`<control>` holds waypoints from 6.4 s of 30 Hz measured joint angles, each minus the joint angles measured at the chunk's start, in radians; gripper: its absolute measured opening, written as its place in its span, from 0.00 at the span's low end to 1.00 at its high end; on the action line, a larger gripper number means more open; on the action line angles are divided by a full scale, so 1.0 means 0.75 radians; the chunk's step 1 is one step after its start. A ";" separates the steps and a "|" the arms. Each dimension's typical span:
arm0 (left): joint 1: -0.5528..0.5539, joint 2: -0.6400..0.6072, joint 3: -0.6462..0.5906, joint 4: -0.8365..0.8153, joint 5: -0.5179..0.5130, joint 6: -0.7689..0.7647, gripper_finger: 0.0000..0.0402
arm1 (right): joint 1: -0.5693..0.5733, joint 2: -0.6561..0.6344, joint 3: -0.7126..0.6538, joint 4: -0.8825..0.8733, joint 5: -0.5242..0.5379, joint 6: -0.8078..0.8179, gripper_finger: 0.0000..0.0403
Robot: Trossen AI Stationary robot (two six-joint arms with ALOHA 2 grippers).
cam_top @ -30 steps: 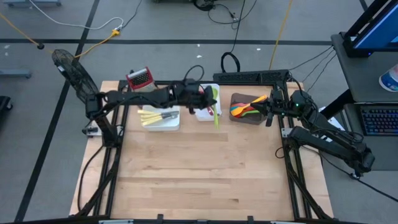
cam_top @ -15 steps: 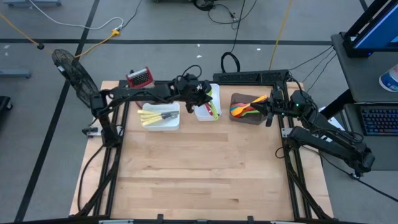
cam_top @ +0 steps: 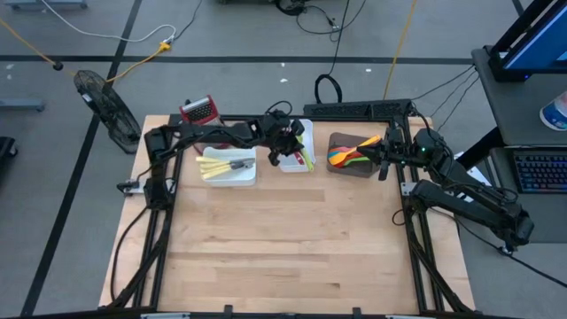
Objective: Pick & Place Kitchen Items
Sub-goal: Put the green serving spoon into the right white bin, then return to Home Position
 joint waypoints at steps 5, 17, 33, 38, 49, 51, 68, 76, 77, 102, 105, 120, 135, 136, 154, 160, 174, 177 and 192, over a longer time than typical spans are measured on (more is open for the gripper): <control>0.017 0.017 0.000 0.003 0.001 -0.020 0.04 | 0.000 0.001 0.000 -0.001 0.000 0.000 0.00; 0.043 0.017 0.000 0.015 -0.062 -0.048 0.04 | 0.000 0.000 0.000 -0.001 0.000 0.000 0.00; 0.058 0.017 0.000 0.014 -0.173 0.004 0.31 | 0.000 0.000 0.000 -0.001 0.000 0.000 0.00; 0.058 0.017 0.000 0.026 -0.175 0.009 0.41 | 0.000 0.000 0.000 -0.002 0.000 0.000 0.00; 0.044 -0.011 0.000 0.163 -0.168 0.133 0.50 | 0.000 0.000 0.000 -0.003 0.000 0.000 0.00; 0.022 -0.039 -0.002 0.208 -0.186 0.240 0.50 | 0.000 0.001 0.000 -0.005 0.000 0.001 0.00; -0.303 -0.442 0.000 0.010 -0.281 1.367 0.51 | 0.000 0.000 0.000 -0.030 -0.001 0.001 0.00; -0.423 -0.579 0.000 -0.140 -0.273 1.516 0.51 | 0.000 0.000 0.000 -0.030 -0.001 0.001 0.00; -0.431 -0.594 0.000 -0.152 -0.273 1.498 0.51 | 0.000 0.001 0.000 -0.030 -0.001 0.001 0.00; -0.487 -0.654 0.000 -0.125 -0.117 1.614 0.51 | 0.000 0.001 0.000 -0.023 -0.001 0.001 0.00; -0.487 -0.655 0.000 -0.130 -0.115 1.620 0.51 | 0.000 0.001 0.000 -0.022 -0.001 0.001 0.00; -0.503 -0.654 -0.001 -0.270 -0.131 1.697 0.51 | 0.000 0.001 0.000 -0.019 -0.001 0.001 0.00; -0.503 -0.654 -0.001 -0.513 -0.180 1.760 0.51 | 0.000 0.001 0.000 -0.019 0.000 0.001 0.00; -0.503 -0.654 -0.001 -0.533 -0.181 1.760 0.51 | 0.000 0.001 0.000 -0.019 0.000 0.001 0.00; -0.557 -0.820 -0.602 0.073 -0.180 1.579 0.51 | 0.000 0.000 0.000 -0.029 0.001 0.001 0.00; -0.557 -0.996 -0.791 0.222 -0.208 1.585 0.51 | -0.001 0.000 0.000 -0.058 0.001 0.000 0.00; -0.647 -1.545 -1.171 0.291 -0.453 1.649 0.51 | -0.001 -0.023 -0.001 -0.082 0.064 0.089 0.00; -0.670 -1.643 -1.250 0.316 -0.468 1.657 0.51 | -0.001 -0.042 -0.001 -0.087 0.079 0.133 0.00; -0.768 -1.868 -1.650 0.734 -0.567 1.761 0.51 | 0.000 -0.215 -0.043 -0.137 0.116 0.265 0.00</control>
